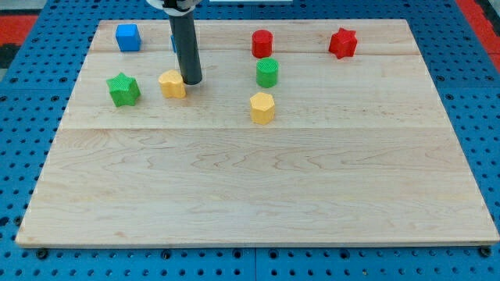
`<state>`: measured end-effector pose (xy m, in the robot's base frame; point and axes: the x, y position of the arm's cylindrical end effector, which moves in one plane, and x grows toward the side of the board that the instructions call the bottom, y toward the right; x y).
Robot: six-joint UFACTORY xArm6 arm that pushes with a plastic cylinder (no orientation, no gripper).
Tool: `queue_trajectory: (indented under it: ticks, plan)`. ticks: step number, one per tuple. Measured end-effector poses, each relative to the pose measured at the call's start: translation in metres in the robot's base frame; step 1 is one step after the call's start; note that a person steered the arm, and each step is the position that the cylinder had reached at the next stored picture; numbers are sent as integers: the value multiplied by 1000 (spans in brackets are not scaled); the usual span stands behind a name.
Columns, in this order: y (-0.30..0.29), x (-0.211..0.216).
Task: Place the yellow heart diagonally to the green circle
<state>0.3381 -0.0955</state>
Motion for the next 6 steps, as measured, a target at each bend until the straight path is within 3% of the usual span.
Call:
queue_trajectory:
  ticks: [1, 2, 4, 5, 6]
  plan:
    - [18, -26]
    - [-1, -18]
    - [-5, 39]
    - [9, 19]
    - [-10, -29]
